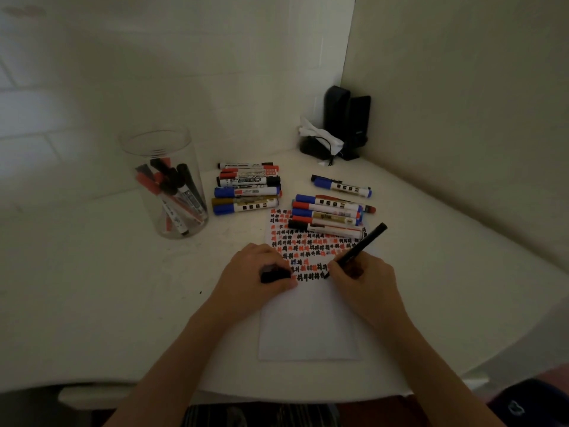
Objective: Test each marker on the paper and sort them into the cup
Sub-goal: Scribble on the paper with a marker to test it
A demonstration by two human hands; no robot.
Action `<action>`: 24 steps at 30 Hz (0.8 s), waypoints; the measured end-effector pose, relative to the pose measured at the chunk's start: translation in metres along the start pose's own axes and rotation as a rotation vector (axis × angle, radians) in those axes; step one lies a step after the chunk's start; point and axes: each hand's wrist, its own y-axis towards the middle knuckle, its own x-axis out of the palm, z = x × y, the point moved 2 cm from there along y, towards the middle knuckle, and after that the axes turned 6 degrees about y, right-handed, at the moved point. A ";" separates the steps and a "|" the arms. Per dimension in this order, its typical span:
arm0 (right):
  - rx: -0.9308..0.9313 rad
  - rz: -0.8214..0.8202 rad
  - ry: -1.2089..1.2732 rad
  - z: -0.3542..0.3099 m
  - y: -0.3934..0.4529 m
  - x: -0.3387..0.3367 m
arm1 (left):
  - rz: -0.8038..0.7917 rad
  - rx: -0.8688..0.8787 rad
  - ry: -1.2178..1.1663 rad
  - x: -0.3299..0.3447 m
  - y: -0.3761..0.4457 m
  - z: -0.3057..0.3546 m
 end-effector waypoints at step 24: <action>0.236 -0.046 0.574 -0.052 -0.003 0.025 | 0.162 -0.179 -0.590 -0.022 -0.010 -0.007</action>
